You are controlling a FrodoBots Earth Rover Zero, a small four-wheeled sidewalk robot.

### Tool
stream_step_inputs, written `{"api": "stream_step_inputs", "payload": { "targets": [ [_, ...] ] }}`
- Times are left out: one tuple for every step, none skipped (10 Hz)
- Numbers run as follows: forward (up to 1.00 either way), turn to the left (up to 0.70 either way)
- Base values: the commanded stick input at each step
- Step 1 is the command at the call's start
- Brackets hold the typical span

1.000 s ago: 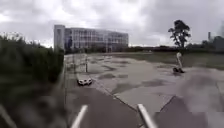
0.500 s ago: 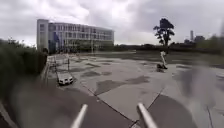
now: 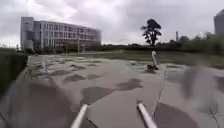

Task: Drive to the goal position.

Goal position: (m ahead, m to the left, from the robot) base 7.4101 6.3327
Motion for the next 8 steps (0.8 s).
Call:
{"api": "stream_step_inputs", "payload": {
  "targets": [
    [0.7,0.0],
    [0.7,0.0],
    [0.7,0.0],
    [0.7,0.0],
    [0.7,0.0],
    [0.7,0.0],
    [0.7,0.01],
    [0.7,0.27]
  ]
}}
